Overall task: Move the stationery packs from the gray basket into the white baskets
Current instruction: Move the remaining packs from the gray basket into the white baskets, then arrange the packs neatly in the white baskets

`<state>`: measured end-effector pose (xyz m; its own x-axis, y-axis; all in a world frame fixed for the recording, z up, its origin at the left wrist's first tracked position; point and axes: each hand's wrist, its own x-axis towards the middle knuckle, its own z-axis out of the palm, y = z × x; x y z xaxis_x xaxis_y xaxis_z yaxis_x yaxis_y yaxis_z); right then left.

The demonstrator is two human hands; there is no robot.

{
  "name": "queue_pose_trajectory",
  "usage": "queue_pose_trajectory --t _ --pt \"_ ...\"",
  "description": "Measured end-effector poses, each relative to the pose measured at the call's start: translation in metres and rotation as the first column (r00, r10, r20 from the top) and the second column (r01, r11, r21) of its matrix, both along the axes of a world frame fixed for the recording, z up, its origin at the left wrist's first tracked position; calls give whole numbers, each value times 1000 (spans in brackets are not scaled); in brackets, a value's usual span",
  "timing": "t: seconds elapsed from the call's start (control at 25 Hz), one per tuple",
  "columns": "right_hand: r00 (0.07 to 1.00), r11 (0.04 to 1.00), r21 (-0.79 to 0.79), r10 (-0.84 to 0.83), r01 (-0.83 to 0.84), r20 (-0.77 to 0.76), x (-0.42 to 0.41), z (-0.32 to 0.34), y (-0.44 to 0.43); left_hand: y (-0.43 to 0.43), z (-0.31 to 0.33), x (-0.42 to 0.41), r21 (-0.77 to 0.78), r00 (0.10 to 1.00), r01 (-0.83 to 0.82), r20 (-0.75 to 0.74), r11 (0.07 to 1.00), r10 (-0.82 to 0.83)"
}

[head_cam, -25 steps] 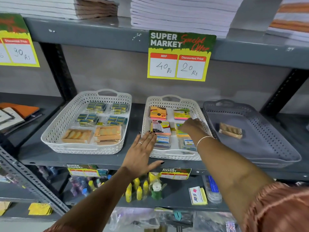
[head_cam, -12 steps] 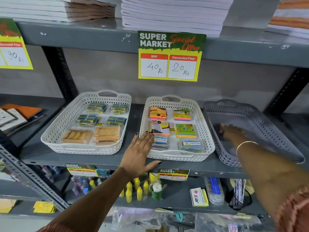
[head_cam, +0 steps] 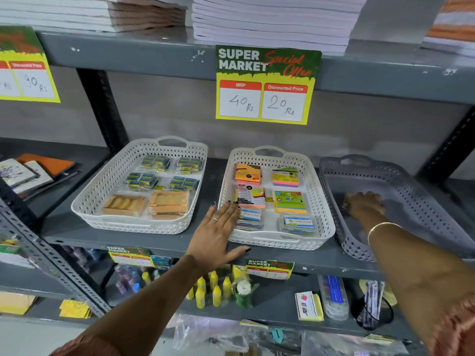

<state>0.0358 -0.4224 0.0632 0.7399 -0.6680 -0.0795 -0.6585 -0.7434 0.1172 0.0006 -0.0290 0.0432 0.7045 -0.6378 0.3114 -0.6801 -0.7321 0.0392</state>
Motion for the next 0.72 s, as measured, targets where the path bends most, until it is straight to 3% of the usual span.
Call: queue_pose_trajectory --t 0.2,0.36,0.52,0.6,0.72 --pt "993 996 84 -4 -6 117 6 -18 -16 0 1 2 31 1000 -3 21 1000 3" --pt "987 999 53 -20 11 159 4 -15 -19 -1 1 3 50 999 -9 49 999 6" --pt "962 1000 28 -7 -1 272 16 25 7 0 5 0 112 997 -21 70 993 13" --pt "929 993 -39 117 -110 351 27 60 39 13 14 2 112 993 -14 116 994 1" --pt "830 949 -50 297 -311 472 50 103 115 71 39 14 -79 969 -167 169 983 179"
